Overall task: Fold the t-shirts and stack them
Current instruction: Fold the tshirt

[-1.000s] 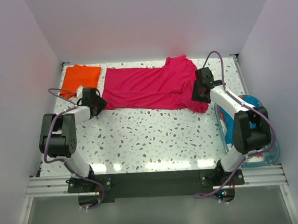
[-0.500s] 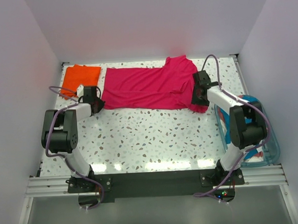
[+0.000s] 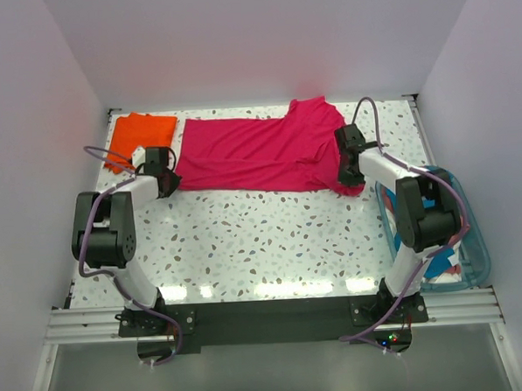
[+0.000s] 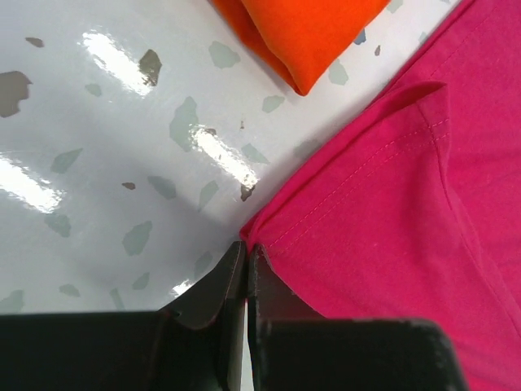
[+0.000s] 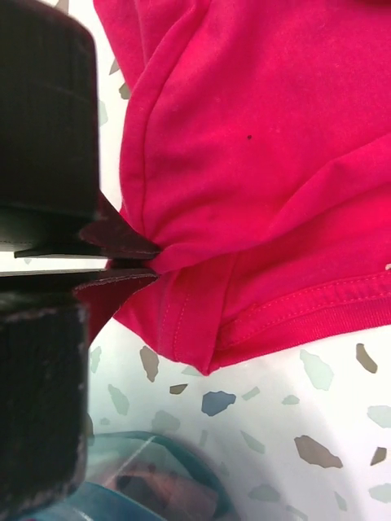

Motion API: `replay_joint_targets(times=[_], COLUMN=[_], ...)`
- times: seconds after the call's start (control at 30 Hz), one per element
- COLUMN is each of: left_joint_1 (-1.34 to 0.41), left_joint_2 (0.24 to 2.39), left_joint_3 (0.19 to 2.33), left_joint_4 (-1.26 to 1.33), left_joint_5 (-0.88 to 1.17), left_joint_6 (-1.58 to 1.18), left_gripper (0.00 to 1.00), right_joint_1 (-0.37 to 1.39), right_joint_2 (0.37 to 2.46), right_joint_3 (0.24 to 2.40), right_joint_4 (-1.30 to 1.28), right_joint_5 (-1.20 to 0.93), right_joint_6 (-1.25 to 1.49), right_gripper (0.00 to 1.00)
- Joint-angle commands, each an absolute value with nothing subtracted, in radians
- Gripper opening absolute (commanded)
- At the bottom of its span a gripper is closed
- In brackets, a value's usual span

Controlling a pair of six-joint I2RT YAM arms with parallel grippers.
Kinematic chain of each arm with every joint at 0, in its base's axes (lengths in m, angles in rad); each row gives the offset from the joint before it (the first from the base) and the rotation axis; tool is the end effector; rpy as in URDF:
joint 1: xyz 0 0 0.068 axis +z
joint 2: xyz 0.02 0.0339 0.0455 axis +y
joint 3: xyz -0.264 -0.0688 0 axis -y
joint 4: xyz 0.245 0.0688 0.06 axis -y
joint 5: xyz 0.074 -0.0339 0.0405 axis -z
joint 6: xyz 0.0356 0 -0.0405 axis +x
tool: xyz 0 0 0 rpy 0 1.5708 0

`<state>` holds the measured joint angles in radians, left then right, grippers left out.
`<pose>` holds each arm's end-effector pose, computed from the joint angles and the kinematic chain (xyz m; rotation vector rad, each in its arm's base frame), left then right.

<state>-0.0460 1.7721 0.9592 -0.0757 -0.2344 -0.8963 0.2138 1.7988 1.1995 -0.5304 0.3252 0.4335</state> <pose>0.3533 -0.0080 0.1512 -1.0943 2.1708 -0.1365 0.3560 0.0657 0.1846 0.3823 2.5888 -0.2203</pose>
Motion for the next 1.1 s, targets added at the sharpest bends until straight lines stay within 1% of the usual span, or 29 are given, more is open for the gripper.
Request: replay_joint_targets(times=[0.0,0.07,0.33,0.53,0.67,0.7,0.77,0.8,0.9,0.93,1.0,1.07], left_joint_1=[-0.025,-0.014,0.0,0.0,0.0,0.0,0.0,0.0,0.023,0.023,0.023,0.023], left_joint_2=[1.712,1.68,1.545,1.436,1.379,1.368,1.336,1.316,1.281,1.255,1.233,1.207], left_joint_3=[1.014,1.011,0.962,0.856,0.747,0.727,0.675,0.661,0.631,0.627,0.629,0.641], left_joint_4=[-0.167,-0.192,-0.288,-0.336,-0.336,-0.331,-0.312,-0.305,-0.279,-0.275,-0.258,-0.252], left_joint_5=[-0.322,-0.343,-0.388,-0.403,-0.384,-0.379,-0.365,-0.361,-0.336,-0.328,-0.302,-0.27], left_joint_6=[-0.862,-0.851,-0.802,-0.805,-0.819,-0.822,-0.824,-0.822,-0.818,-0.818,-0.816,-0.818], left_gripper=[0.0,0.0,0.0,0.0,0.0,0.0,0.0,0.13,0.4,0.54,0.63,0.64], right_joint_1=[0.21,0.21,0.21,0.213,0.242,0.244,0.252,0.256,0.268,0.281,0.353,0.429], right_joint_2=[1.726,1.698,1.585,1.481,1.398,1.385,1.359,1.35,1.315,1.313,1.341,1.394], right_joint_3=[1.261,1.296,1.319,1.238,1.129,1.106,1.072,1.074,1.092,1.113,1.146,1.21], right_joint_4=[-0.608,-0.652,-0.826,-0.9,-0.879,-0.87,-0.867,-0.864,-0.836,-0.824,-0.796,-0.784], right_joint_5=[0.37,0.391,0.396,0.367,0.324,0.322,0.327,0.33,0.328,0.327,0.35,0.368], right_joint_6=[0.407,0.39,0.336,0.321,0.342,0.344,0.36,0.371,0.383,0.385,0.394,0.397], right_gripper=[0.0,0.0,0.0,0.0,0.15,0.24,0.34,0.44,0.54,0.54,0.52,0.5])
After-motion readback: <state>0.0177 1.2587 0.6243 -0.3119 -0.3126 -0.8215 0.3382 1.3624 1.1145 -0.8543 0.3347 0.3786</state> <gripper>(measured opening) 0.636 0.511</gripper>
